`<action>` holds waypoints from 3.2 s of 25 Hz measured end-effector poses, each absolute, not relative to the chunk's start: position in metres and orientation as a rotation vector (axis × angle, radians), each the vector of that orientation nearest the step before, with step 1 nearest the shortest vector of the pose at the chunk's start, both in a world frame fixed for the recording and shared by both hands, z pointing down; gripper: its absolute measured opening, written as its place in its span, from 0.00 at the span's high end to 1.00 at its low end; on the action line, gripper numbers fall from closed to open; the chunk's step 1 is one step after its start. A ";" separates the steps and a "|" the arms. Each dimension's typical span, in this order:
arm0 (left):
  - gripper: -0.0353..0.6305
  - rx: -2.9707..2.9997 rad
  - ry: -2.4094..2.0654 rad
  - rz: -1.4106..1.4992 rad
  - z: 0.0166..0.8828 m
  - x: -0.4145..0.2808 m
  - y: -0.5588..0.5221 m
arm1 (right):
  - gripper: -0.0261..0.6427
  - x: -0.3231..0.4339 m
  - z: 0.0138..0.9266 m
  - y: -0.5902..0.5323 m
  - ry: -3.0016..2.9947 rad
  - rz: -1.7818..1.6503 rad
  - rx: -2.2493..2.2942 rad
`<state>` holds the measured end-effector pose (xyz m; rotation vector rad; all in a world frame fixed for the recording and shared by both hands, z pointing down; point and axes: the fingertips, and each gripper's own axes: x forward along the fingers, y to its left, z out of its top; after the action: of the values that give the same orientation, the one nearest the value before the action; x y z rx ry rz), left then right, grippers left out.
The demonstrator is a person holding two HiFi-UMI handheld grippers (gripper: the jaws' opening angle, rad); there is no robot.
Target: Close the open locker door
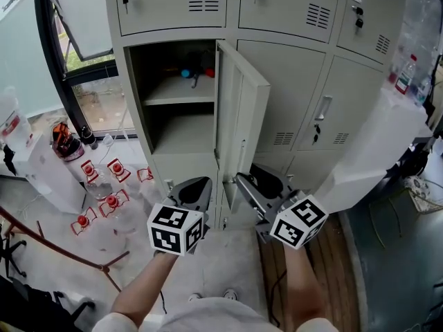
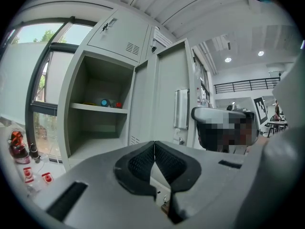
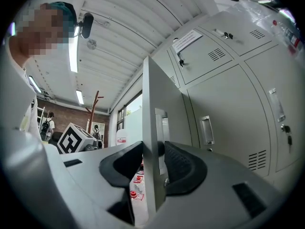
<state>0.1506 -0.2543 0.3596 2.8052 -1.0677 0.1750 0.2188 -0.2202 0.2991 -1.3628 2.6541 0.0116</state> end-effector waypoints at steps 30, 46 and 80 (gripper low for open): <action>0.94 2.723 -1.264 0.168 0.358 0.111 -0.259 | 0.75 0.160 0.299 -0.232 2.820 0.068 -1.084; 0.94 2.605 -1.487 0.156 0.361 0.087 -0.267 | 0.75 0.136 0.298 -0.241 2.946 0.137 -0.836; 0.94 2.464 -1.691 0.106 0.369 0.035 -0.299 | 0.80 0.083 0.294 -0.267 2.949 0.151 -0.633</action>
<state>0.0354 -0.2995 0.3690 2.4643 -1.6912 0.1059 0.0826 -0.2671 0.2943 -0.6329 2.9493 0.1508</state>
